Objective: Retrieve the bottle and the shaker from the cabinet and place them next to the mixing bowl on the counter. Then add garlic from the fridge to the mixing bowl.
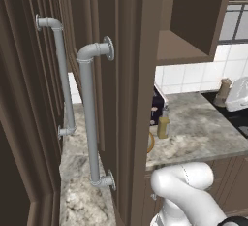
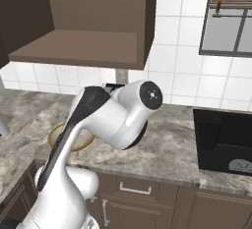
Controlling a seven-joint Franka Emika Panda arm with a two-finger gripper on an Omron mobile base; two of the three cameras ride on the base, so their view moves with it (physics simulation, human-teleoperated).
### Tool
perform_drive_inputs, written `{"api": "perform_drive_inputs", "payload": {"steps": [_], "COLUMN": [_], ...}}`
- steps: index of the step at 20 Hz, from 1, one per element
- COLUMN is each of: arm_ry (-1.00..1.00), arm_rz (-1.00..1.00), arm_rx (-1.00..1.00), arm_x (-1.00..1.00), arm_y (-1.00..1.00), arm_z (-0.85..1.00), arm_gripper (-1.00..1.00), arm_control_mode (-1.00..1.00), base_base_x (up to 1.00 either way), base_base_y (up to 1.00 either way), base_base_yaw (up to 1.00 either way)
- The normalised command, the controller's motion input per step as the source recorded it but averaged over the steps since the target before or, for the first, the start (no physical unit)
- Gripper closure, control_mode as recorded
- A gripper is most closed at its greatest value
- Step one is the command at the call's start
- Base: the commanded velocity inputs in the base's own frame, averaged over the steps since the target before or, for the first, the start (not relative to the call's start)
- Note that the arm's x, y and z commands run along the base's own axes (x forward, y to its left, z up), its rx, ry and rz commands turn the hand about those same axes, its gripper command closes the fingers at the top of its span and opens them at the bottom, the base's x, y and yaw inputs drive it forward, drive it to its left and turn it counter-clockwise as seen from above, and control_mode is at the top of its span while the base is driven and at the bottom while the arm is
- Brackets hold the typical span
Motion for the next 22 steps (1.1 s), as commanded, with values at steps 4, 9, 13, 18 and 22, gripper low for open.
{"api": "perform_drive_inputs", "payload": {"steps": [4, 9, 13, 18, 22], "arm_ry": [0.0, -0.02, -0.02, -0.11, -0.08], "arm_rz": [0.27, 0.28, 0.26, 0.19, 0.13], "arm_rx": [-0.03, 0.0, 0.0, 0.0, 0.02], "arm_x": [0.0, 0.0, 0.01, 0.28, 0.14], "arm_y": [-0.08, -0.03, -0.03, -0.23, -0.16], "arm_z": [-0.79, -0.59, -0.41, -0.31, -0.35], "arm_gripper": [1.0, 1.0, 1.0, 1.0, 1.0], "arm_control_mode": [-1.0, -1.0, -1.0, -1.0, -1.0], "base_base_x": [0.0, 0.0, 0.0, 0.0, 0.0], "base_base_y": [0.0, 0.0, 0.0, 0.0, 0.0], "base_base_yaw": [0.0, 0.0, 0.0, 0.0, 0.0]}}
